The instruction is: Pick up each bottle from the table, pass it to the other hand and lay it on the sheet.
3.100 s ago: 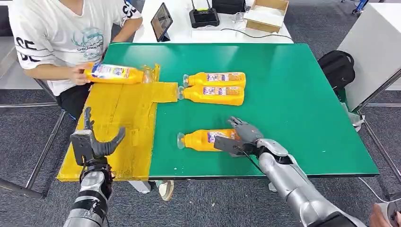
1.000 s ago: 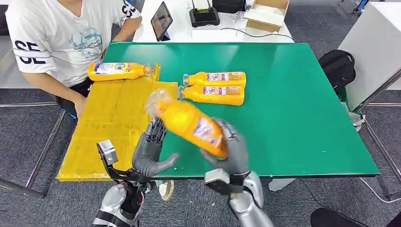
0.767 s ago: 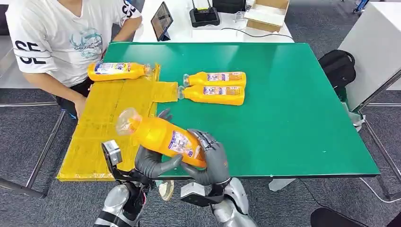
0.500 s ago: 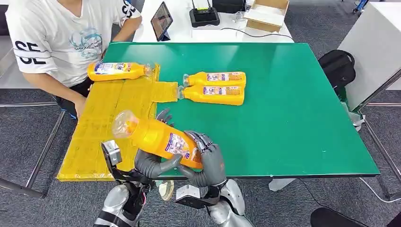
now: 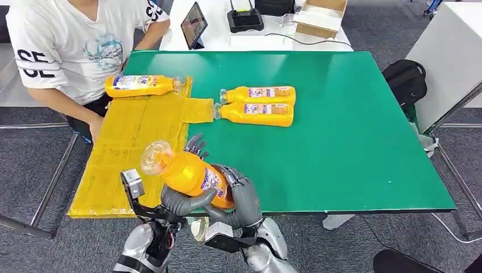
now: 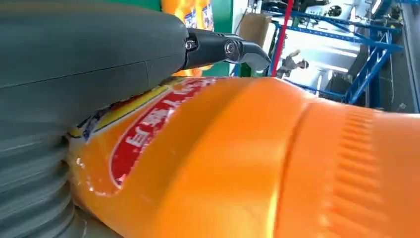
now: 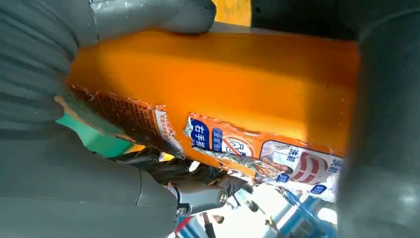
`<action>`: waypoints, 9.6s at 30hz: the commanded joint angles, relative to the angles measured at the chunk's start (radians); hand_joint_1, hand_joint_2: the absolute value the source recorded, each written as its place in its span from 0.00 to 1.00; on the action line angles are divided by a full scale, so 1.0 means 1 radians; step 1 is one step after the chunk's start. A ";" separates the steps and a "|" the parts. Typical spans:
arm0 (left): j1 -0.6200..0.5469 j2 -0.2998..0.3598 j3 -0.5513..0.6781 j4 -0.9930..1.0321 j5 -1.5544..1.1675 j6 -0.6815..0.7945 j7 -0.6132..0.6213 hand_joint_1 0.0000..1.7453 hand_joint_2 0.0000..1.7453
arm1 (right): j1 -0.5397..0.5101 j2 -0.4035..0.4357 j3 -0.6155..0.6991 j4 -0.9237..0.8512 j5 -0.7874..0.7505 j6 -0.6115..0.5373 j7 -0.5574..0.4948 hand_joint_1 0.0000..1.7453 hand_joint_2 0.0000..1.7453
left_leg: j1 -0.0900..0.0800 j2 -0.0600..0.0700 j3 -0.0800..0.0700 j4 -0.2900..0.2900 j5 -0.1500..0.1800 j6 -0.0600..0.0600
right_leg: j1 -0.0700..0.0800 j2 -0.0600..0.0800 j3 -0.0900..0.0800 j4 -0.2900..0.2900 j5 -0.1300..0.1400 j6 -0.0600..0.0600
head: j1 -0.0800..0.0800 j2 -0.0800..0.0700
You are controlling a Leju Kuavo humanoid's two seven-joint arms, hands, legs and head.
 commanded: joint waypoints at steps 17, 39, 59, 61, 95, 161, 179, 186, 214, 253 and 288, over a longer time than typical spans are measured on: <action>-0.037 0.010 -0.050 0.029 -0.078 -0.002 -0.036 1.00 1.00 | -0.022 0.001 0.061 0.103 -0.008 0.078 0.018 0.74 1.00 | 0.000 -0.001 0.005 -0.001 -0.002 0.001 | 0.001 -0.002 0.005 -0.001 -0.002 -0.003 | 0.000 0.000; -0.210 0.025 0.287 0.132 -0.317 0.579 -0.101 1.00 1.00 | 0.017 -0.019 0.019 -0.183 -0.225 0.232 0.061 0.00 0.00 | 0.001 -0.001 0.002 -0.001 0.001 0.000 | 0.001 -0.002 0.002 0.000 0.000 -0.002 | 0.000 0.000; -0.520 0.245 0.336 0.763 -1.553 1.048 0.044 1.00 1.00 | -0.023 -0.019 0.084 -0.228 -0.299 0.219 -0.010 0.00 0.00 | 0.001 0.003 0.004 -0.001 0.001 -0.001 | 0.001 0.002 0.002 0.002 0.000 -0.003 | 0.000 0.000; -0.552 0.269 0.305 0.863 -1.572 1.040 0.039 1.00 1.00 | -0.027 -0.019 0.091 -0.219 -0.305 0.225 -0.014 0.00 0.00 | 0.001 0.003 0.004 0.000 0.001 -0.001 | 0.002 0.002 0.003 0.002 0.000 -0.004 | 0.000 0.000; -0.548 0.273 0.277 0.999 -1.514 0.712 0.067 0.26 1.00 | -0.013 -0.015 0.091 -0.199 -0.302 0.243 0.018 0.00 0.00 | 0.001 0.001 0.005 -0.001 0.002 -0.001 | 0.001 0.000 0.004 0.002 0.000 -0.003 | 0.001 0.000; -0.166 0.051 0.397 0.256 -0.513 0.638 -0.203 0.00 1.00 | -0.180 -0.321 -0.072 0.013 0.097 0.455 0.550 0.00 1.00 | 0.000 -0.001 0.004 -0.001 0.003 -0.001 | 0.001 -0.002 0.004 0.001 0.000 -0.002 | 0.000 0.000; -0.205 0.069 0.390 0.353 -0.506 0.611 -0.183 0.00 1.00 | -0.261 -0.387 -0.079 0.179 0.087 0.529 0.616 0.00 1.00 | 0.000 -0.002 0.006 -0.001 0.003 -0.001 | 0.001 -0.003 0.006 0.000 0.000 -0.002 | 0.000 0.000; -0.220 0.070 0.389 0.391 -0.494 0.596 -0.178 0.00 1.00 | -0.310 -0.392 -0.031 0.233 0.068 0.604 0.610 0.00 1.00 | 0.000 -0.001 0.008 -0.001 0.003 -0.001 | 0.001 -0.002 0.008 0.000 0.001 -0.003 | 0.001 0.000; -0.227 0.055 0.386 0.411 -0.454 0.585 -0.170 0.00 1.00 | -0.235 -0.317 -0.073 0.162 -0.022 0.479 0.497 1.00 1.00 | 0.001 0.003 0.007 -0.001 0.002 -0.001 | 0.002 0.001 0.005 0.001 0.002 -0.005 | 0.001 0.000; -0.074 0.037 0.047 0.118 0.211 -0.135 0.080 0.00 1.00 | 0.027 -0.075 -0.147 -0.139 -0.128 0.149 -0.060 1.00 1.00 | 0.001 0.005 0.003 -0.001 0.001 -0.001 | 0.002 0.003 0.001 0.000 0.002 -0.005 | 0.000 0.000; -0.082 0.009 0.025 0.144 0.144 -0.118 0.046 1.00 1.00 | -0.043 -0.002 0.043 0.152 -0.095 0.270 -0.003 1.00 1.00 | 0.001 0.002 0.003 -0.001 0.001 -0.001 | 0.001 0.000 0.001 0.001 0.001 -0.005 | 0.001 0.000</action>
